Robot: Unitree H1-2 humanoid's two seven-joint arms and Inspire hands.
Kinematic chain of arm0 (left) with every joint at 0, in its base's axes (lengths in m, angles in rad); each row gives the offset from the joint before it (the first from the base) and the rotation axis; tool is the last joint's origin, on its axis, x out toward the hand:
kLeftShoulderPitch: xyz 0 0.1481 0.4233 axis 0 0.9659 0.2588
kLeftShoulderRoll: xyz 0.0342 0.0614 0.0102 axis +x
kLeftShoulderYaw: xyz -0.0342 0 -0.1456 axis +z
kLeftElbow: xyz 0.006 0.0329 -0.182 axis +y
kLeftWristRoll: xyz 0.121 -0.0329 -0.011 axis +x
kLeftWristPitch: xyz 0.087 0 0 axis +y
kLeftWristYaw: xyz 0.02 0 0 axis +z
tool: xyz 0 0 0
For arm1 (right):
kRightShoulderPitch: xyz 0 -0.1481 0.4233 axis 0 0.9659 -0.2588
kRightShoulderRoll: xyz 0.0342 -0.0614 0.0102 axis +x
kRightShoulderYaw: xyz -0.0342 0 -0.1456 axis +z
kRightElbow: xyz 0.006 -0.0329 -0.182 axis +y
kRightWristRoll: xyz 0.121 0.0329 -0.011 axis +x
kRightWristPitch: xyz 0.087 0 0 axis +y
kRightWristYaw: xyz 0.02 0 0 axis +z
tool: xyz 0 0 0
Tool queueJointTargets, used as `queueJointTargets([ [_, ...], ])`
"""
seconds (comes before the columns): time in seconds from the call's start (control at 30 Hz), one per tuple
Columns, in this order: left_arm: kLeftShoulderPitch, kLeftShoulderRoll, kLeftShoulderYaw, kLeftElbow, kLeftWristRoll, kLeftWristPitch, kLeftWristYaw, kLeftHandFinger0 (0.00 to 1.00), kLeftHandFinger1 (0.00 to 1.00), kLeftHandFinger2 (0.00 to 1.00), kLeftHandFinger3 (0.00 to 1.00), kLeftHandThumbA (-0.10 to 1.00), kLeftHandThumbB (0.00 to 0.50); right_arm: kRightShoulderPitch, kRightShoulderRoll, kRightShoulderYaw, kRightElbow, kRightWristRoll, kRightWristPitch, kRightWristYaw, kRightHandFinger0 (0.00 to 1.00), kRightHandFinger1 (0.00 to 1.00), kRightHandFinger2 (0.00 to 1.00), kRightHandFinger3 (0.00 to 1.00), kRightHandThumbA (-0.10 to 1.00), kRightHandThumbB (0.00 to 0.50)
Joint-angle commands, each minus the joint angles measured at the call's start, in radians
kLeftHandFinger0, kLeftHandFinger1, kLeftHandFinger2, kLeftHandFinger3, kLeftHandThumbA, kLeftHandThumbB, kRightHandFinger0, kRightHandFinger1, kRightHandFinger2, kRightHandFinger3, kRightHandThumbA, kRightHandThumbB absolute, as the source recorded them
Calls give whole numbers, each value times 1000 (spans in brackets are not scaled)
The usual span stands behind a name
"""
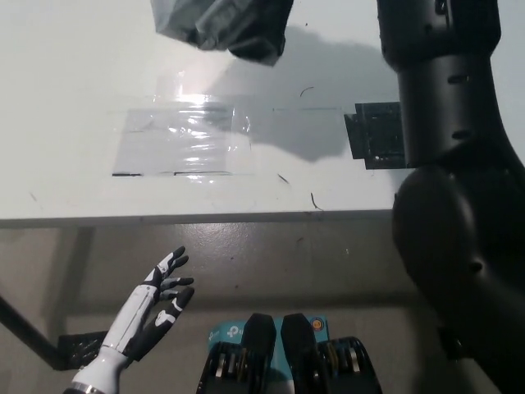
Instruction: Use the right hand to pick up a rubix's cube and place it into a plastic bag and lift the bag
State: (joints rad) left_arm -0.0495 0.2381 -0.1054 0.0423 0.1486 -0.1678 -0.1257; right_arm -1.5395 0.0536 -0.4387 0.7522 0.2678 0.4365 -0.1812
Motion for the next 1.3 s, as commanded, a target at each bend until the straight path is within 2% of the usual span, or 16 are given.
queueJointTargets([
  [0.0, -22, 20, -5, -29, -3, -17, -26, 728, 803, 974, 1000, 852, 97, -273, -26, -37, -91, 103, -60, -43, 0, 154, 666, 694, -100, 134],
  [0.03, -22, 20, -7, -30, 2, -17, -26, 727, 798, 967, 1000, 850, 88, -257, -23, -37, -91, 103, -64, -39, 0, 160, 675, 877, -100, 131],
  [0.1, -22, 23, -8, -31, 9, -21, -24, 728, 795, 960, 1000, 848, 78, -231, -13, -36, -87, 98, -76, -39, 0, 167, 671, 590, -100, 129],
  [0.3, -30, 28, -11, -30, 9, -19, -28, 711, 777, 933, 1000, 827, 84, -161, 6, -34, -59, 100, -86, -38, 0, 227, 744, 550, -100, 130],
  [0.37, -34, 29, -12, -30, 12, -15, -28, 709, 776, 930, 1000, 826, 86, -136, 12, -32, -55, 103, -90, -39, 0, 241, 763, 650, -100, 134],
  [0.4, -34, 29, -12, -30, 13, -16, -28, 710, 775, 926, 1000, 823, 77, -120, 18, -31, -53, 103, -96, -40, 0, 234, 745, 452, -100, 157],
  [0.43, -35, 29, -12, -29, 14, -16, -27, 710, 774, 925, 1000, 822, 75, -110, 21, -30, -52, 104, -102, -40, 0, 241, 733, 451, -100, 155],
  [0.53, -41, 29, -10, -31, 15, -16, -28, 727, 808, 967, 1000, 830, 99, -55, 37, -26, -36, 105, -120, -43, 0, 230, 672, 660, -100, 102],
  [0.67, -47, 30, -6, -36, 31, -16, -18, 755, 840, 1000, 1000, 835, 109, -16, 44, -29, 1, 115, -153, -40, 0, 281, 731, 893, -100, 133],
  [0.8, -54, 29, -6, -36, 39, -14, -17, 835, 911, 1000, 1000, 849, 120, 18, 47, -38, 32, 125, -159, -45, 0, 245, 741, 774, -100, 152],
  [0.87, -56, 28, -8, -32, 47, -17, -16, 845, 921, 1000, 1000, 847, 106, 45, 52, -34, 48, 124, -173, -44, 0, 234, 740, 888, -100, 138],
  [0.93, -55, 27, -8, -25, 45, -22, -16, 855, 932, 1000, 1000, 841, 111, 61, 58, -33, 65, 125, -182, -43, 0, 191, 727, 794, -100, 136],
  [1.03, -47, 25, -8, -27, 43, -23, -18, 860, 940, 1000, 1000, 843, 117, 95, 68, -24, 87, 120, -195, -39, 0, 163, 727, 1000, -100, 121],
  [1.13, -43, 26, -10, -26, 47, -31, -18, 845, 932, 1000, 1000, 843, 116, 136, 80, -28, 143, 122, -250, -34, 0, 154, 687, 723, -100, 135],
  [1.17, -44, 26, -10, -26, 49, -30, -18, 844, 931, 1000, 1000, 845, 121, 141, 81, -35, 159, 129, -259, -32, 0, 159, 705, 811, -100, 136],
  [1.27, -45, 28, -10, -27, 48, -23, -23, 840, 921, 1000, 1000, 838, 123, 164, 78, -51, 214, 147, -279, -29, 0, 174, 744, 636, -100, 139],
])
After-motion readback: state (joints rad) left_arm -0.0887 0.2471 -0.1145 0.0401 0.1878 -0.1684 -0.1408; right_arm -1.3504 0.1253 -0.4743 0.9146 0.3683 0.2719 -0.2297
